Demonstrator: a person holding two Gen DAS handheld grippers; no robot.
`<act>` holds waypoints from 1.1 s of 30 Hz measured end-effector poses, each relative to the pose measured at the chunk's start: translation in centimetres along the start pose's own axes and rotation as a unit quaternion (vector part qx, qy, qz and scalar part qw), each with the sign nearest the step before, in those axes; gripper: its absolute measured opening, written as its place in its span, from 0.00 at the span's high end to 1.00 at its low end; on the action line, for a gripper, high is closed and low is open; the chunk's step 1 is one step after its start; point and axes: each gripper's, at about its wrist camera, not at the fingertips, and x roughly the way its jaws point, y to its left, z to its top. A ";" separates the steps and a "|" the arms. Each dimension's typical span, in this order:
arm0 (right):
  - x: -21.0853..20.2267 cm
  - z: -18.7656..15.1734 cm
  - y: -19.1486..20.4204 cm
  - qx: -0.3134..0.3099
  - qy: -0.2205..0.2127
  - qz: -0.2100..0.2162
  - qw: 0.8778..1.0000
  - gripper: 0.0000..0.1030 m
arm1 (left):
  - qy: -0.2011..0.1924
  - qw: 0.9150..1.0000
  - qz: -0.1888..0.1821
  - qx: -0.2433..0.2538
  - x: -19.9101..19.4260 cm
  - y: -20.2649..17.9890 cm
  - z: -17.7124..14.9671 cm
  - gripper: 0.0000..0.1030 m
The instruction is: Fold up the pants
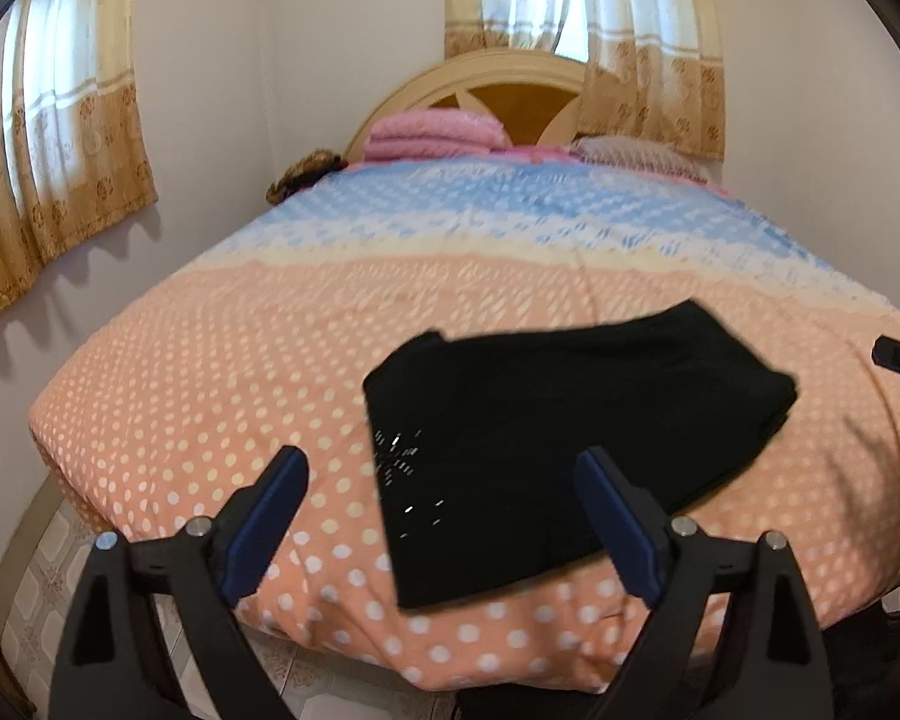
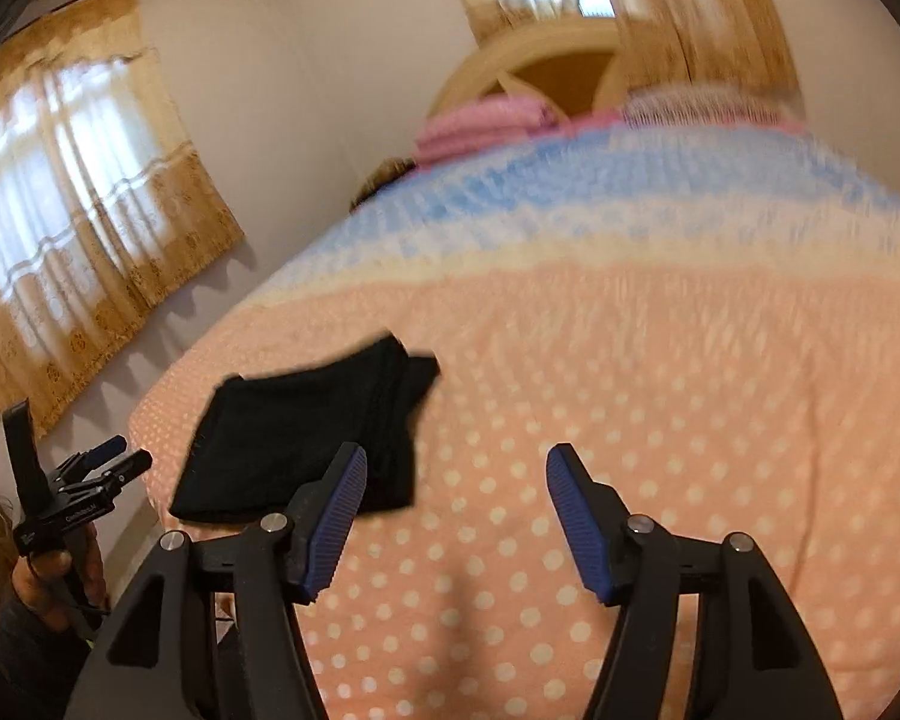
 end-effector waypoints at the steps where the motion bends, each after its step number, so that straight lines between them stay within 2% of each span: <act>1: -0.8 0.3 0.6 -0.005 -0.010 0.003 1.000 0.36 | -0.006 1.000 -0.006 0.004 -0.5 -0.3 0.1 0.09; 9: -4.1 0.9 4.7 -0.059 -0.053 0.008 0.997 0.33 | -0.035 0.999 -0.011 0.011 -2.1 -1.3 1.0 0.09; 18: -4.2 0.5 6.3 -0.090 -0.054 0.000 0.994 0.33 | -0.046 0.999 -0.004 0.002 -2.7 -1.3 1.0 0.08; 33: -4.1 0.0 7.1 -0.103 -0.054 -0.010 0.993 0.32 | -0.050 0.999 0.000 -0.005 -2.9 -1.3 1.1 0.06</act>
